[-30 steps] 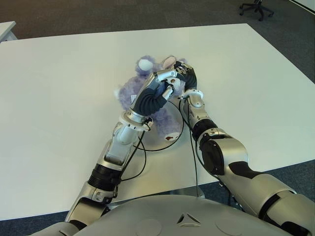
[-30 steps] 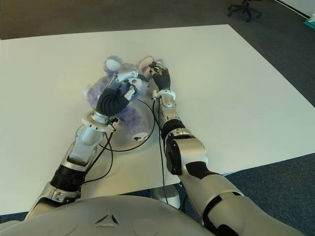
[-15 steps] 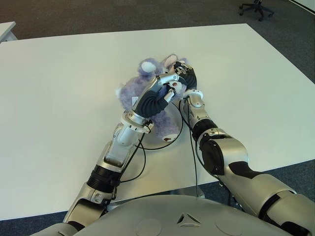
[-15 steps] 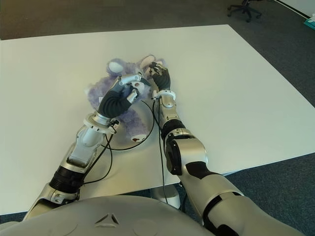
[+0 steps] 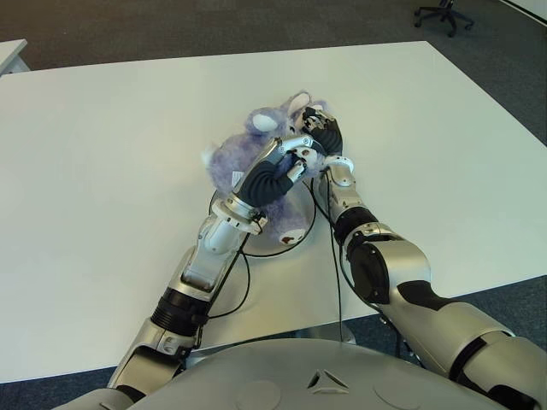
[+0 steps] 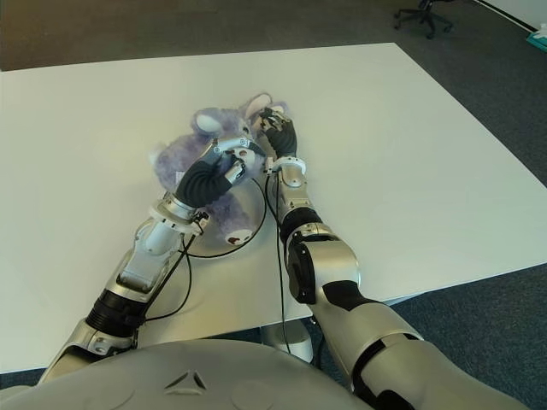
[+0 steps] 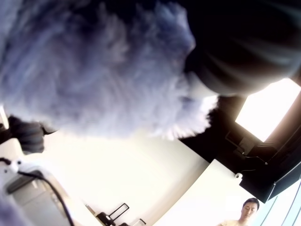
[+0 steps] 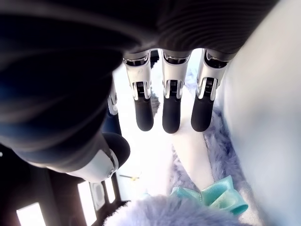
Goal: Put the doll into the plate.
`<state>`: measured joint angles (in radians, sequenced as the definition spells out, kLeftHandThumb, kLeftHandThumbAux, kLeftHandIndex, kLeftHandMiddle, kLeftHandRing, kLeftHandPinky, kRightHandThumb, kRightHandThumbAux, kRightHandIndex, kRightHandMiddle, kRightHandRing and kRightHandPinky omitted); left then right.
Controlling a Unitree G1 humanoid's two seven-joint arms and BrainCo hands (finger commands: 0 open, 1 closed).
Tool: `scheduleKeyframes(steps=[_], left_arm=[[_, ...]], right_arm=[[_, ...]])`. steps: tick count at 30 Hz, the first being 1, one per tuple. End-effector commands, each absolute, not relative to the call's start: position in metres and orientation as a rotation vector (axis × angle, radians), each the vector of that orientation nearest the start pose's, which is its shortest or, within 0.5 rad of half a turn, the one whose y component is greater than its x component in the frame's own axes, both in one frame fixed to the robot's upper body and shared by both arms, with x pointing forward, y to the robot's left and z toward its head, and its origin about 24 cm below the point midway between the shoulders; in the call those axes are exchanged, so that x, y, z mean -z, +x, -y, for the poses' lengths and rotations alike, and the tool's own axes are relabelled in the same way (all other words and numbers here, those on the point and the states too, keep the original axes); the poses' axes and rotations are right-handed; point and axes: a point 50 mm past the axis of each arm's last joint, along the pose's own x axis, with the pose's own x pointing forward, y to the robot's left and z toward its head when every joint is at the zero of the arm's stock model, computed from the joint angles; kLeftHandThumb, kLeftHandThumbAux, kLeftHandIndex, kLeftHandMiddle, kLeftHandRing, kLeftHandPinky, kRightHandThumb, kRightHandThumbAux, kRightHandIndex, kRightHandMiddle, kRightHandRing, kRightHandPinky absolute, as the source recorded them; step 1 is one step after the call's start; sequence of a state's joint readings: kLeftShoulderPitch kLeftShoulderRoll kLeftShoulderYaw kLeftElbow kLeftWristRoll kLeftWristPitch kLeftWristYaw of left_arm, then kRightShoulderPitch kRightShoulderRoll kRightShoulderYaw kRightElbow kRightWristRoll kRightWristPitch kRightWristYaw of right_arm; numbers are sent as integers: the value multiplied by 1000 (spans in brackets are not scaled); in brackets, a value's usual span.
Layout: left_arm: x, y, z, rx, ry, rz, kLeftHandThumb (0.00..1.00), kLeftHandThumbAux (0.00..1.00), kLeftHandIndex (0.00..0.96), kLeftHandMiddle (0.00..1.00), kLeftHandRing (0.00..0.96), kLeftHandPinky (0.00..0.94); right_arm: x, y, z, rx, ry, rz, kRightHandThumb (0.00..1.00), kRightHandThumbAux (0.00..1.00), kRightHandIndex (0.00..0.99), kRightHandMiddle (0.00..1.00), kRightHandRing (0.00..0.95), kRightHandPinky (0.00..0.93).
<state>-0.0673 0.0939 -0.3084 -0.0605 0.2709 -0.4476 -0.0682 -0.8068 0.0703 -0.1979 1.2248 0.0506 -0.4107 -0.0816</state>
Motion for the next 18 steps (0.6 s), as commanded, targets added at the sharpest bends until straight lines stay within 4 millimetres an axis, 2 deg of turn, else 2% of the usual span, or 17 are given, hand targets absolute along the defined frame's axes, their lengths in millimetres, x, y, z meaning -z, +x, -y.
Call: scheduleKeyframes(steps=[1,12,18], left_arm=[[-59,226,-78,479,314,363,850,668,393,536,809,824],[-58,225,-77,478,311,389,850,667,394,539,808,825],[-58,226,-77,489,305,421,850,661,402,538,773,745]], right_arm=[[25,325,93,24,184,-363,697,738,398,175,174,220],[25,325,92,24,191,-363,697,738,397,178,179,227],[24,326,92,23,186,-364,697,738,398,175,176,223]])
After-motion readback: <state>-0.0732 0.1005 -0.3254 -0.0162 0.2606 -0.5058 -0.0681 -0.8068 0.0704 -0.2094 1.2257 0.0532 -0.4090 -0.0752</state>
